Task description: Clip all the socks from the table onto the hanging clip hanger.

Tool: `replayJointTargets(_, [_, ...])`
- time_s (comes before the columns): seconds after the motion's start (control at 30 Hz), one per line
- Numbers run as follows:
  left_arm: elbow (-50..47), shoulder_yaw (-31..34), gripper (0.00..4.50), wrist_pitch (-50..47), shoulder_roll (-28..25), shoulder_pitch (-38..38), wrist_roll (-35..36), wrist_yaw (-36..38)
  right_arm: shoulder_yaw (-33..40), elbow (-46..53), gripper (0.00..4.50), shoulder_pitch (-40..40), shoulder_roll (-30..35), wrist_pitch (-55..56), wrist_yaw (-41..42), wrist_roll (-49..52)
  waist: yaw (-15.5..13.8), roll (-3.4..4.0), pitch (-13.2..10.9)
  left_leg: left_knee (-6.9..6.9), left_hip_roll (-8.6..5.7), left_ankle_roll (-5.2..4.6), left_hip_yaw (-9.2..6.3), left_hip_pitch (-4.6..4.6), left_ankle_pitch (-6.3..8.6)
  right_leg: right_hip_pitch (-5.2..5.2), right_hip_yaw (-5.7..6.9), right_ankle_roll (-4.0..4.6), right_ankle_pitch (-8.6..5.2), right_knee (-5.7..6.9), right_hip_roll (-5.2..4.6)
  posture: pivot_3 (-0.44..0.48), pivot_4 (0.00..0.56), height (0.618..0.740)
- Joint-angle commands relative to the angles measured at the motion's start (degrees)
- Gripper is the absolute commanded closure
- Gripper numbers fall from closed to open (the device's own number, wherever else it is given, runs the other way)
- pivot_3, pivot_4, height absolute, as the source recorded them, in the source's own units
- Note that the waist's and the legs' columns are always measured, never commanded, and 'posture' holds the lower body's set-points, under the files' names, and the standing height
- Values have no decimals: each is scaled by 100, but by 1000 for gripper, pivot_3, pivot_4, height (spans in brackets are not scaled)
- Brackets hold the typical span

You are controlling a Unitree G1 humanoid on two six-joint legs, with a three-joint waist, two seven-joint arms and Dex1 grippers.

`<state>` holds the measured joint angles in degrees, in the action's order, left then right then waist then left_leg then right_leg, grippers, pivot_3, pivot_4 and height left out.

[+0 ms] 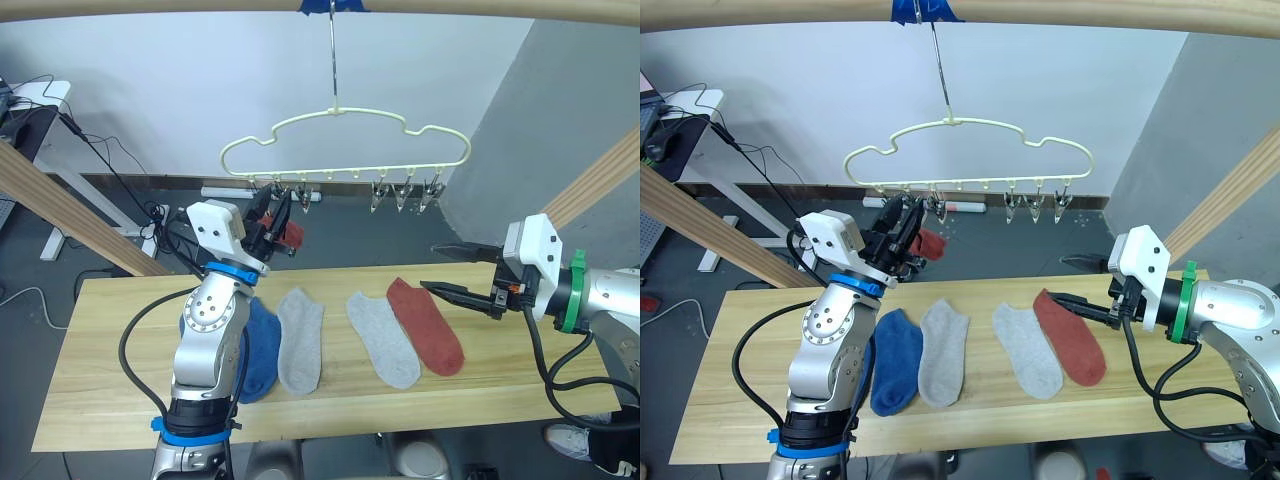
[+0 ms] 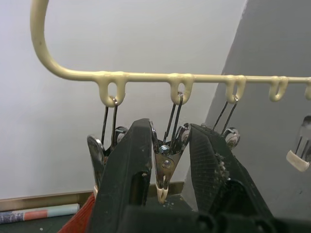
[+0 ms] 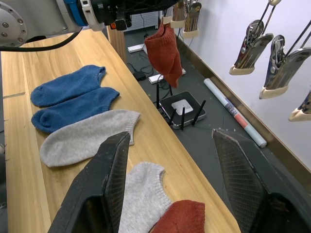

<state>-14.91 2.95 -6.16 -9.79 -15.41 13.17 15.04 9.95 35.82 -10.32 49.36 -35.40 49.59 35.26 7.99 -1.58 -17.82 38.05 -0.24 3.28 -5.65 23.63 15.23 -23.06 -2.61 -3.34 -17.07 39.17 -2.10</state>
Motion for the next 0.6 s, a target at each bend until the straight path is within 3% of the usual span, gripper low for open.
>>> replayJointTargets(0.03, [-145,16,3126,37,26,-5,27,-25,67,190,1675,-24,30,34,-29,79,0,0,0,0,0,0,0,0,0,0,0,0,0,0,0,-295,317,740])
replayJointTargets(0.1, [-141,19,3126,47,27,-8,33,-20,58,189,1675,-18,26,40,-29,72,0,0,0,0,0,0,0,0,0,0,0,0,0,0,0,-295,317,740])
replayJointTargets(0.3, [-137,44,4176,79,19,-8,41,-21,43,198,1675,44,18,60,-30,42,0,0,0,0,0,0,0,0,0,0,0,0,0,0,0,-295,317,740])
replayJointTargets(0.6, [-176,96,4246,57,-62,31,74,27,-86,210,1675,225,75,17,-154,-211,-1,0,0,0,0,0,0,1,0,0,0,0,0,0,0,-288,315,740])
